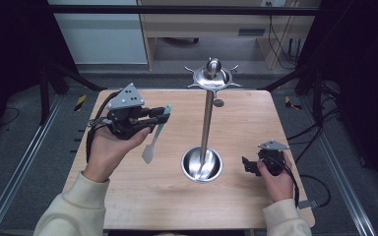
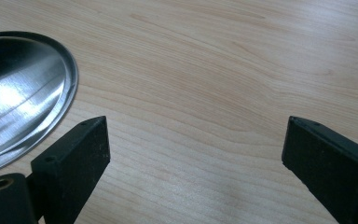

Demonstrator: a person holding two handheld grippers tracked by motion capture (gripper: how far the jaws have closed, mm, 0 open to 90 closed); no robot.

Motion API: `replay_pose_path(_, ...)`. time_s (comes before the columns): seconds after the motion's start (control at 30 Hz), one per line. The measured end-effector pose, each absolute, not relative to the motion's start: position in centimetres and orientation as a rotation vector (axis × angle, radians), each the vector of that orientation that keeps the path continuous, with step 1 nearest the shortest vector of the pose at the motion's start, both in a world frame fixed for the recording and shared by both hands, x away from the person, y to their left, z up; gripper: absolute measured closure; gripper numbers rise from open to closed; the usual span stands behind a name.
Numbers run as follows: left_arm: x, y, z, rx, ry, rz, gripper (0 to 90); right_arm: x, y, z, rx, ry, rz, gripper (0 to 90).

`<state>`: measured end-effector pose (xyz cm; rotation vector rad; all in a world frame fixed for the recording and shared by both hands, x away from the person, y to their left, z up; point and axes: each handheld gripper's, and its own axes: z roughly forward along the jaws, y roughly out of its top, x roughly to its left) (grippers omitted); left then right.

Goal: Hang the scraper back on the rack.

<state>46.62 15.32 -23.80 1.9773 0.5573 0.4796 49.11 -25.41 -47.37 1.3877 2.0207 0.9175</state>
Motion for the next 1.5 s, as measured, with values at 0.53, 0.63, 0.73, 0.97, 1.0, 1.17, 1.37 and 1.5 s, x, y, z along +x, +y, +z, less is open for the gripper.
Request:
replay_pose_path(0.53,46.2,14.1,-21.4,1.931,0.522,0.48,74.5,49.1,-25.4,-47.4,1.404,2.019,0.93,9.5)
replay_pose_path(0.63,46.0,13.8,-21.2,1.913,0.512,0.458,74.5,49.1,-25.4,-47.4,1.404,2.022,0.934,9.7)
replay_pose_path(0.73,45.8,13.5,-21.0,1.9,0.501,0.443,74.5,49.2,-25.4,-47.4,1.393,2.025,0.93,9.9)
replay_pose_path(0.97,45.6,13.4,-20.4,1.892,0.492,0.447,74.5,49.1,-25.4,-47.4,1.394,2.025,0.929,10.1)
replay_pose_path(1.0,45.6,13.4,-20.4,1.887,0.494,0.443,74.5,49.2,-25.4,-47.4,1.394,2.023,0.931,10.1)
replay_pose_path(1.17,45.6,13.3,-20.1,1.873,0.49,0.423,74.5,49.2,-25.3,-47.4,1.387,2.029,0.926,10.1)
replay_pose_path(1.37,45.4,12.8,-19.7,1.877,0.48,0.442,74.5,49.1,-25.3,-47.4,1.389,2.031,0.931,10.1)
replay_pose_path(1.5,45.5,12.7,-19.5,1.876,0.481,0.441,74.4,49.2,-25.3,-47.4,1.382,2.034,0.929,10.2)
